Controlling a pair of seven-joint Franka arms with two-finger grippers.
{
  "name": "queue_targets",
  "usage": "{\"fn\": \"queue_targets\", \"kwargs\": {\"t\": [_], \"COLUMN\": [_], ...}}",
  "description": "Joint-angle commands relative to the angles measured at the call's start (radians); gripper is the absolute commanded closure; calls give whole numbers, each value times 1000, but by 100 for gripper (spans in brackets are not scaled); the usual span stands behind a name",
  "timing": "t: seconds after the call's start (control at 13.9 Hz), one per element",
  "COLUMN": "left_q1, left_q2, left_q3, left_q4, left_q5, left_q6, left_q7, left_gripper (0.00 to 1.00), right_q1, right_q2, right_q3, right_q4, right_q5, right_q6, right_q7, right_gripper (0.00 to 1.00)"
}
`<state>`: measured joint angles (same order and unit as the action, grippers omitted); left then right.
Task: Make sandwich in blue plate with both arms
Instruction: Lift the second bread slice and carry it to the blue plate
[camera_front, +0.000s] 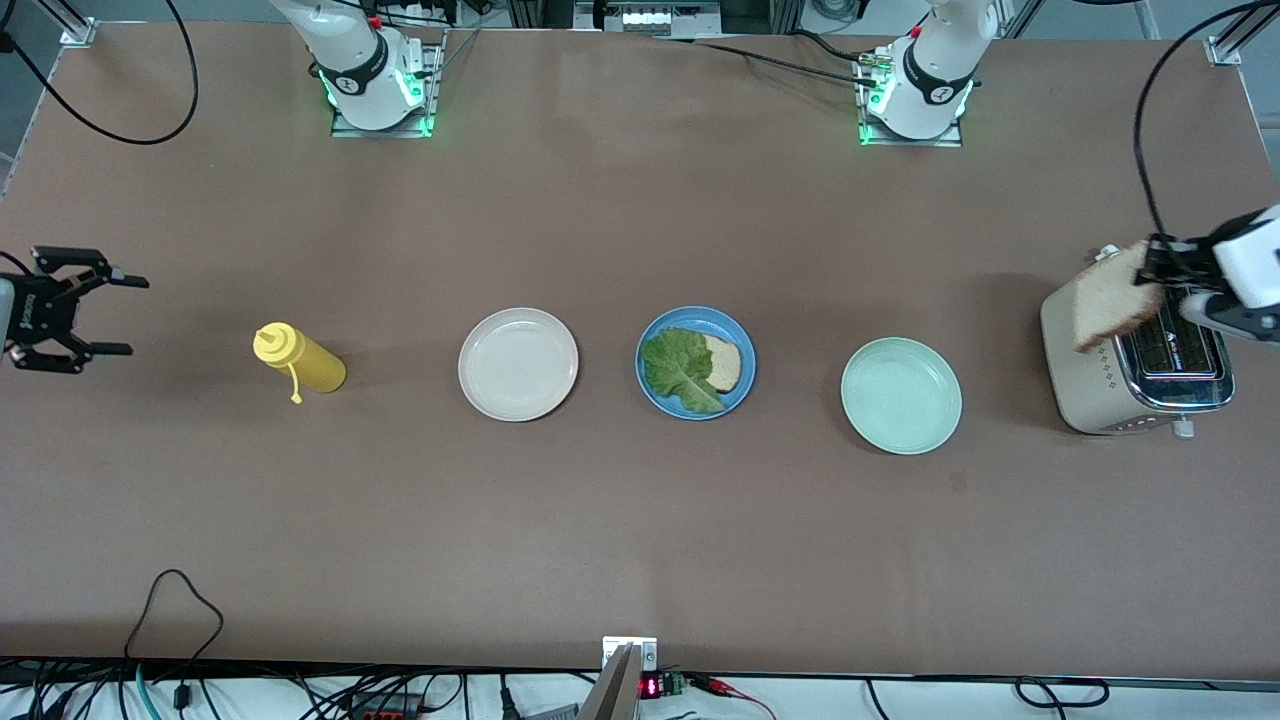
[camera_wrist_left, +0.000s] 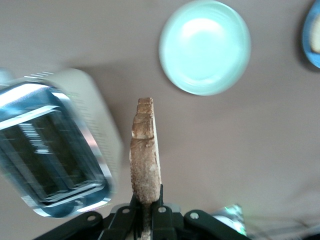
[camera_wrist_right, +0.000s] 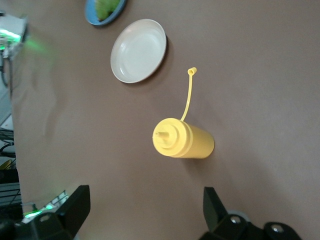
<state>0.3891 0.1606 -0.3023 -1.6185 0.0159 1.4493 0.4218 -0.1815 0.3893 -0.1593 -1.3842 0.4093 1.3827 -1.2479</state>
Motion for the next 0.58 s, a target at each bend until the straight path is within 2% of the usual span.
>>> {"fn": "queue_targets", "kwargs": {"t": [0.0,0.07,0.22,0.36,0.5], "left_q1": [-27,-41,-56,-81,-104], "left_q2": [45,62,95,143,190], "left_q3": [-84,-103,-109,-112,-113], "left_q4": [25,25,25,22,20], "left_q5": [-22,-40,-201,-371,-476], "left_q6": [-96,-101,-90,-35,29], "left_q7": [8,5,-15,-55,-93], "left_gripper": [99,100,99,99,99], "right_q1": [111,129,158,212,240], "right_q2": [-95,-101,-101,-101,-115], "right_q3": [-8,-6,-9,-3,1], "right_q4": [-33,-33,-32,5,17], "right_q5": [-99,-107,-128,-222,-251], "right_q6": [21,27,41,47,45], "right_q7": [262,342,471,574,677], "right_gripper": [0,0,0,0,0]}}
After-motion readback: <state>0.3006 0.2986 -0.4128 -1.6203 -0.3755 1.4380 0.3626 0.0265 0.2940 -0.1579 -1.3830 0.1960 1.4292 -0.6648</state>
